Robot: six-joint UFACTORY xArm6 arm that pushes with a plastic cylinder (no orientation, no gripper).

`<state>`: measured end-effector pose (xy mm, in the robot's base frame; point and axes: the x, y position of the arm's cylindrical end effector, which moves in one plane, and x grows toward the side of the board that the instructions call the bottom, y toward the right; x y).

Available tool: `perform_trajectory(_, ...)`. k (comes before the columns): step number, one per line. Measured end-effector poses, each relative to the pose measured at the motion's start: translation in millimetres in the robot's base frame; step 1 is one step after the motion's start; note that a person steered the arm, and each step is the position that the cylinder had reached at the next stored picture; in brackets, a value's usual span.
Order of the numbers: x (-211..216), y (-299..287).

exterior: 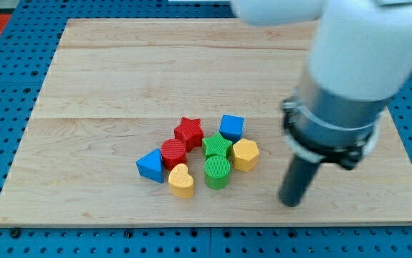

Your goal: Move the yellow hexagon to the right center

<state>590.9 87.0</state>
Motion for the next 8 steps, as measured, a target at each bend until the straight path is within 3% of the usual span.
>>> perform_trajectory(1, -13, -36)
perform_trajectory(4, -133, -34)
perform_trajectory(5, -146, -31)
perform_trajectory(8, -160, 102)
